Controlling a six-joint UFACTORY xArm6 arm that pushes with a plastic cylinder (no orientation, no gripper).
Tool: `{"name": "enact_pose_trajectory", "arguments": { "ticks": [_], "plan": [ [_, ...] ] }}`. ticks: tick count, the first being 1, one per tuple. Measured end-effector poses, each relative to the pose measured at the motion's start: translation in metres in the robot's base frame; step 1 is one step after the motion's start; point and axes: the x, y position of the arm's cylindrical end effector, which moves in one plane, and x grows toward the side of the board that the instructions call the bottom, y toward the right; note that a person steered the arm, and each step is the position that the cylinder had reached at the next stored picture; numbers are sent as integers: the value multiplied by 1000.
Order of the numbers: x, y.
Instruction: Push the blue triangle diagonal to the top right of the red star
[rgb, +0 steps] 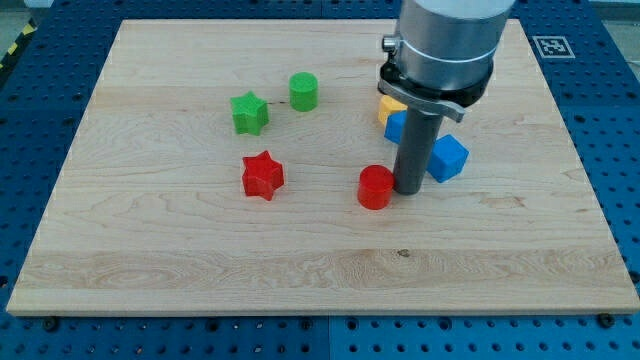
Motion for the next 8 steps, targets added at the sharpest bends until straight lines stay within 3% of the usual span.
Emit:
{"name": "enact_pose_trajectory", "arguments": {
  "ticks": [3,6,8],
  "plan": [
    [4,12],
    [8,154],
    [-47,164]
  ]
}}
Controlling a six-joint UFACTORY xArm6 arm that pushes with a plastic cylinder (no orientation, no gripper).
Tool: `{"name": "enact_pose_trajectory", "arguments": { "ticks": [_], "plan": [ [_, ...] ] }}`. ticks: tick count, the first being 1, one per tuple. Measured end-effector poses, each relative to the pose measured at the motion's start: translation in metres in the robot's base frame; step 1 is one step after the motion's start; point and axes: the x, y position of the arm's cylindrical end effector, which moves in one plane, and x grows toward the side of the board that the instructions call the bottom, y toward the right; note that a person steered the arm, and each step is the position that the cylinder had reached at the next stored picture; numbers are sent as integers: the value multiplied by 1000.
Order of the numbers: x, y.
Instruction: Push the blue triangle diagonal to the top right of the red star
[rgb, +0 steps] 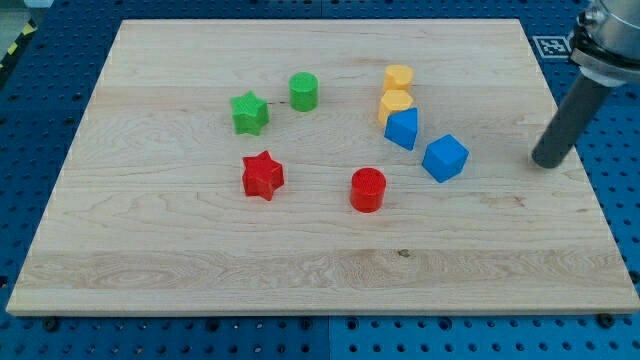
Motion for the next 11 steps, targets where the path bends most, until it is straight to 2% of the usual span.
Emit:
{"name": "enact_pose_trajectory", "arguments": {
  "ticks": [1,2,4,5,7,9,11],
  "plan": [
    [-34,-33],
    [-40,-56],
    [-35,-138],
    [-35,-153],
    [-35,-143],
    [-25,-98],
    [-11,-98]
  ]
}}
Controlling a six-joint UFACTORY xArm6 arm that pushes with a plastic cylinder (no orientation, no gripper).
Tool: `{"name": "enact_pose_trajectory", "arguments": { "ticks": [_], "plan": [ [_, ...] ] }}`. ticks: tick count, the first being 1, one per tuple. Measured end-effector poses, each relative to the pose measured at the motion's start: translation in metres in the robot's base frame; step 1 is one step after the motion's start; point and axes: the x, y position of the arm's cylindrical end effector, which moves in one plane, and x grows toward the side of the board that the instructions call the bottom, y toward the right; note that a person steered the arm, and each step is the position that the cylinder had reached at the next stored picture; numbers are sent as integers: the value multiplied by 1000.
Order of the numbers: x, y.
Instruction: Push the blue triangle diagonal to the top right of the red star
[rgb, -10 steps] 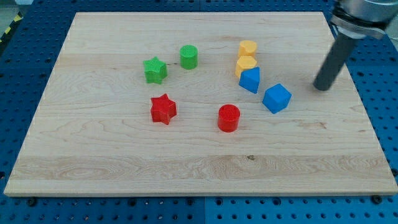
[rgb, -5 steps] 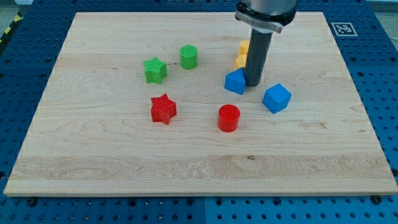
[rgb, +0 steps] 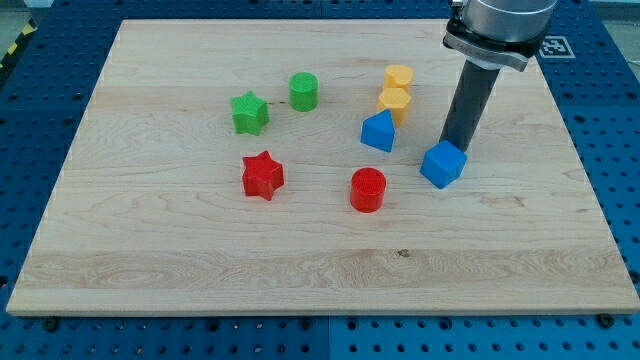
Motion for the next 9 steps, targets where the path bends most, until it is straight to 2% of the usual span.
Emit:
{"name": "enact_pose_trajectory", "arguments": {
  "ticks": [3,6,9],
  "plan": [
    [8,15],
    [-31,15],
    [-39,-61]
  ]
}}
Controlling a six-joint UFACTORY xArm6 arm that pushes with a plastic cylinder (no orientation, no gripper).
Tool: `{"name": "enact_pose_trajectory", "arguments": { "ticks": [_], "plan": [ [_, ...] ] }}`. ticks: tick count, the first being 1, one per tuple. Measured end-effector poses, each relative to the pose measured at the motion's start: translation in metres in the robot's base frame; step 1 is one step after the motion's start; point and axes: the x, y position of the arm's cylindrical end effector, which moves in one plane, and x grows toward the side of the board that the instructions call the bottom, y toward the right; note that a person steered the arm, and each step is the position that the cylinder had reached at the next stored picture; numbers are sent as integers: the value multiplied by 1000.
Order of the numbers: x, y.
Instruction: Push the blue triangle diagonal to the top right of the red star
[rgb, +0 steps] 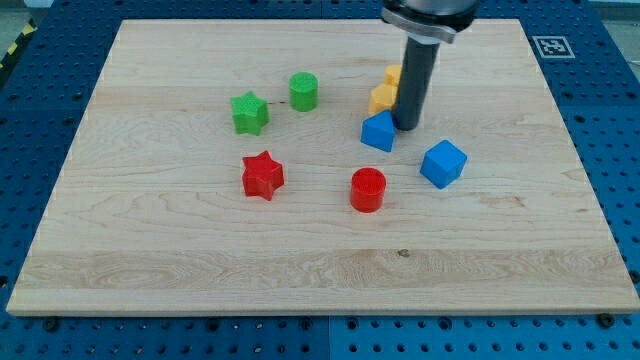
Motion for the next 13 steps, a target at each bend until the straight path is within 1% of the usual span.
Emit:
{"name": "enact_pose_trajectory", "arguments": {
  "ticks": [1,4,6,8,9,10,11,13],
  "plan": [
    [-2,-12],
    [-2,-18],
    [10,-32],
    [10,-33],
    [6,-33],
    [-6,-32],
    [-16,-20],
    [-22,-15]
  ]
}}
